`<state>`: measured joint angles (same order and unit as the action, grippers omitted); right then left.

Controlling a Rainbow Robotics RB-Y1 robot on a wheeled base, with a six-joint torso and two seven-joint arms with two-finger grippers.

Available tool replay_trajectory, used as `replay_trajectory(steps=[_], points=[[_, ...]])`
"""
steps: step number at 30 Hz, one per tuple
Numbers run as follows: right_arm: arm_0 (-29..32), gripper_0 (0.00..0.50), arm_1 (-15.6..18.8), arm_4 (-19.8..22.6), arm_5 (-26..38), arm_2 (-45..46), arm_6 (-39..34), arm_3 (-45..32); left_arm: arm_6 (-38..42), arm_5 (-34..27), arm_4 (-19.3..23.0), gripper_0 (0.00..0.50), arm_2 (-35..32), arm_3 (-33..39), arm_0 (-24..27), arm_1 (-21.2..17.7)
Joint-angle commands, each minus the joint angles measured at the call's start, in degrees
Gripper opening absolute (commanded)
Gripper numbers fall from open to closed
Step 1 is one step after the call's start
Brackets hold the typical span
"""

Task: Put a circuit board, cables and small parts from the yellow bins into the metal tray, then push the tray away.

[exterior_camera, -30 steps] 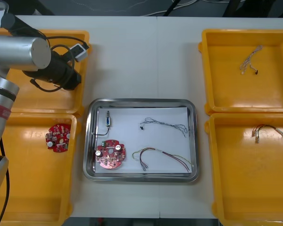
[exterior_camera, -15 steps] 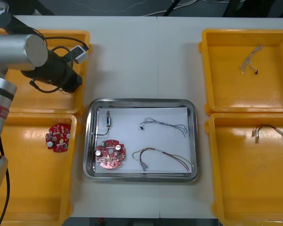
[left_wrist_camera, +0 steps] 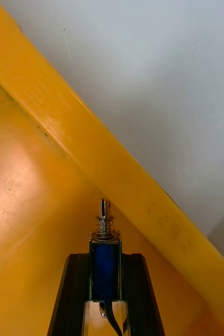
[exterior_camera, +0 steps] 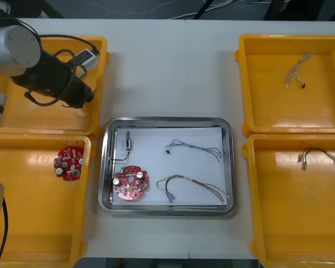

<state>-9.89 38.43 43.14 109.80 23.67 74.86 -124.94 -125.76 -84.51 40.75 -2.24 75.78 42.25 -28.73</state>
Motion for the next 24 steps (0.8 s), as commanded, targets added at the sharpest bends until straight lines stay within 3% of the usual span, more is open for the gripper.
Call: replay_trajectory(steps=[1,15,24], points=[[2.42,0.5,-1.43,-1.21,0.2,1.91,0.73,-3.2,4.91,-2.59,0.74,0.0,-2.42,4.03,-0.42,-3.44],[5.58,0.5,-2.75,-1.3,0.2,1.12,1.87,-6.63,7.72,-12.08,1.97,0.0,-5.41,11.59,-2.17,-8.54],[5.85,0.5,-2.75,-2.0,0.2,-0.02,2.22,-6.72,18.36,-20.08,0.82,0.0,-6.37,22.22,-4.46,-9.68]])
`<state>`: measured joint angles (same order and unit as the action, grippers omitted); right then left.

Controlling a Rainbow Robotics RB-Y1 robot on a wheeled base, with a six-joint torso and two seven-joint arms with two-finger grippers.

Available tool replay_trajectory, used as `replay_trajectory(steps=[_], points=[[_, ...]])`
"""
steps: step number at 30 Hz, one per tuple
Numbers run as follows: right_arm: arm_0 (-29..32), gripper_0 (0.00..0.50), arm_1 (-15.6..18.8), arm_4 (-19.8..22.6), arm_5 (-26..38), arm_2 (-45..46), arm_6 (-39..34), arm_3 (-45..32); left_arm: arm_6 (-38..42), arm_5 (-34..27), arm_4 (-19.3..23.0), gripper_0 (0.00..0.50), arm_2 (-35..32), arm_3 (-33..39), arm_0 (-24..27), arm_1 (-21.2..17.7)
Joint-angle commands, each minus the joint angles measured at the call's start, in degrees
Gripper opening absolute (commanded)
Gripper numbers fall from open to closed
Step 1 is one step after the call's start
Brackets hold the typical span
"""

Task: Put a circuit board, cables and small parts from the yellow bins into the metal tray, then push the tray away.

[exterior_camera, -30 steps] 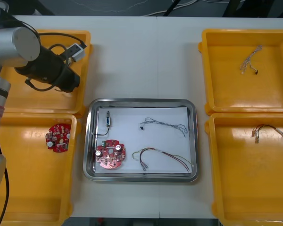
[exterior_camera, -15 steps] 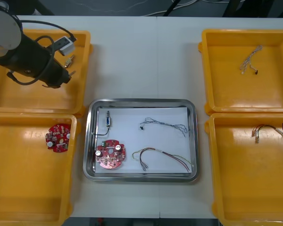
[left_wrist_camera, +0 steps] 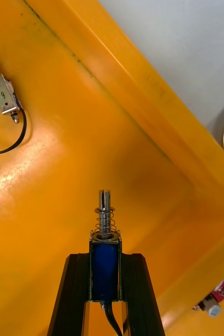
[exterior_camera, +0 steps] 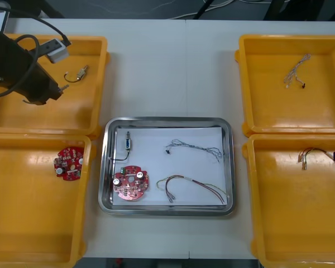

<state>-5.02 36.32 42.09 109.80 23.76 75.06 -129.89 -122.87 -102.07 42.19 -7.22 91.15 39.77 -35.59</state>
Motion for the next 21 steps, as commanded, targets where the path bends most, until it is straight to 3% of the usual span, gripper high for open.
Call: replay_trajectory(steps=[1,10,21], points=[[0.98,0.5,-0.64,-0.96,0.2,-0.12,2.02,-1.77,16.96,-3.4,-0.8,0.0,-1.4,8.34,-2.42,-2.82],[0.98,0.5,-0.64,-0.96,0.2,-0.12,2.02,-1.77,30.59,-7.09,-1.15,0.0,-0.08,20.12,-6.73,-2.82],[0.98,0.5,-0.64,-0.96,0.2,-0.12,2.02,-1.77,49.92,-7.93,-4.05,0.0,7.13,33.39,-11.39,-2.82]])
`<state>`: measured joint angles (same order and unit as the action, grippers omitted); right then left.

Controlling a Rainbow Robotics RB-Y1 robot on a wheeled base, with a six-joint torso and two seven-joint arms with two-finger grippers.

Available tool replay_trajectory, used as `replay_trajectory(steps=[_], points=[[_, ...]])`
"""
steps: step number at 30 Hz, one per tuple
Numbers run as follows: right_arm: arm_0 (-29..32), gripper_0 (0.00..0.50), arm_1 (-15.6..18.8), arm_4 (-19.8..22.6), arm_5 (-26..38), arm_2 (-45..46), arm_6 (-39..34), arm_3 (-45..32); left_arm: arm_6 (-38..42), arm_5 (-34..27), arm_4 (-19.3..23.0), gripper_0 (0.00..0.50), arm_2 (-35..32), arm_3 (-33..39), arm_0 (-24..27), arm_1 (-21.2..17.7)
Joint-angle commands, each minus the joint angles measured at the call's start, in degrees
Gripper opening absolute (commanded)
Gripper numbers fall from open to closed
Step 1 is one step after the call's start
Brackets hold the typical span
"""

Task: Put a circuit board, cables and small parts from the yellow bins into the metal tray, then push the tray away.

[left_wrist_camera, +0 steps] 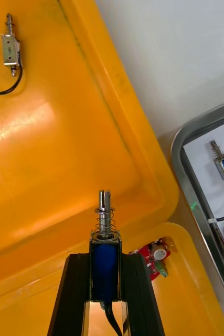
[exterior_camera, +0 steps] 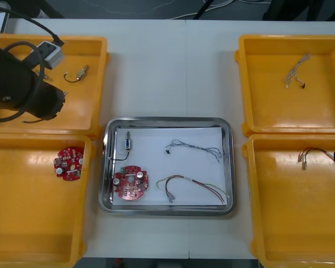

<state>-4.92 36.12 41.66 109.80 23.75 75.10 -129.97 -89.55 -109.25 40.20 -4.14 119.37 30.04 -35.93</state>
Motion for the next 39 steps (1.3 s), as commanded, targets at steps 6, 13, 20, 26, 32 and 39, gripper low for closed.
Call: replay_trajectory(steps=[6,13,20,26,32,39], points=[[0.88,0.5,-0.44,-0.53,0.2,-0.11,1.98,-1.69,25.04,-0.75,-4.25,0.0,8.89,8.42,-2.61,-2.21],[0.88,0.5,-0.44,-0.53,0.2,-0.11,1.98,-1.69,33.13,-0.35,-10.05,0.0,16.01,10.18,-2.53,-0.37],[0.88,0.5,-0.44,-0.53,0.2,-0.11,1.98,-1.69,39.28,0.71,-17.78,0.0,23.83,10.18,-2.53,2.36],[0.88,0.5,-0.44,-0.53,0.2,-0.11,1.98,-1.69,43.32,2.46,-19.89,0.0,28.23,9.91,-2.35,4.56],[0.88,0.5,-0.44,-0.53,0.2,-0.11,1.98,-1.69,45.78,4.84,-21.48,0.0,32.18,9.21,-1.91,6.31],[0.88,0.5,-0.44,-0.53,0.2,-0.11,1.98,-1.69,46.13,9.5,-22.18,0.0,36.22,4.2,-0.42,7.72]])
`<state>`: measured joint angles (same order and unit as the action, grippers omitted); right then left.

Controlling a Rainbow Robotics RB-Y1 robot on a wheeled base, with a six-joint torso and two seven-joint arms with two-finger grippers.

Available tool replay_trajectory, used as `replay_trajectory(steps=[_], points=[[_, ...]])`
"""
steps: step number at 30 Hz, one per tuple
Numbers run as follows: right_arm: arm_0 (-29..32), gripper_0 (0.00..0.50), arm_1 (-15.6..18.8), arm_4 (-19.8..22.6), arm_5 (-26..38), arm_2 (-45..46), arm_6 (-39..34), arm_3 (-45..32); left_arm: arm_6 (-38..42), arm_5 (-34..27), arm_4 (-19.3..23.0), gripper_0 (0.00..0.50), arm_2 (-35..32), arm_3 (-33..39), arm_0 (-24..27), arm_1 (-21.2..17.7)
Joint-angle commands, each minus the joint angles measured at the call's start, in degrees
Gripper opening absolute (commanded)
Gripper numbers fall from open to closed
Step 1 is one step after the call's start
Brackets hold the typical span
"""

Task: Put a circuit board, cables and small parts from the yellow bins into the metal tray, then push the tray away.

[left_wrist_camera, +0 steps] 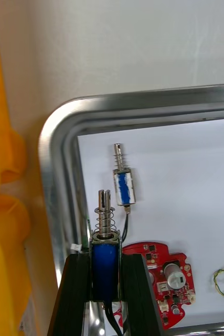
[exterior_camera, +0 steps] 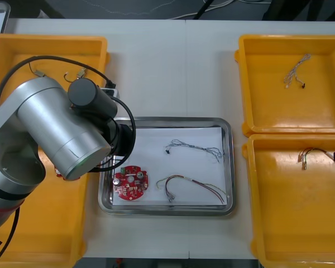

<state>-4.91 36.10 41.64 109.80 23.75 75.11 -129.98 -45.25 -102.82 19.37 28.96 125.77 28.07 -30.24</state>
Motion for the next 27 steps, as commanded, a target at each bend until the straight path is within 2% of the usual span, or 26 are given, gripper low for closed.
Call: replay_trajectory(steps=[1,19,24,27], points=[[0.86,0.5,-0.41,-0.5,0.2,-0.11,1.97,-1.69,2.01,4.2,-1.53,0.0,3.47,-2.99,1.63,2.29],[0.86,0.5,-0.41,-0.5,0.2,-0.11,1.97,-1.69,7.98,12.99,0.05,0.0,8.83,-7.38,3.3,2.73],[0.86,0.5,-0.41,-0.5,0.2,-0.11,1.97,-1.69,8.95,18.35,-1.09,0.0,10.86,-10.9,3.57,2.38],[0.86,0.5,-0.41,-0.5,0.2,-0.11,1.97,-1.69,9.04,19.23,-1.7,0.0,11.3,-12.13,3.57,2.55]])
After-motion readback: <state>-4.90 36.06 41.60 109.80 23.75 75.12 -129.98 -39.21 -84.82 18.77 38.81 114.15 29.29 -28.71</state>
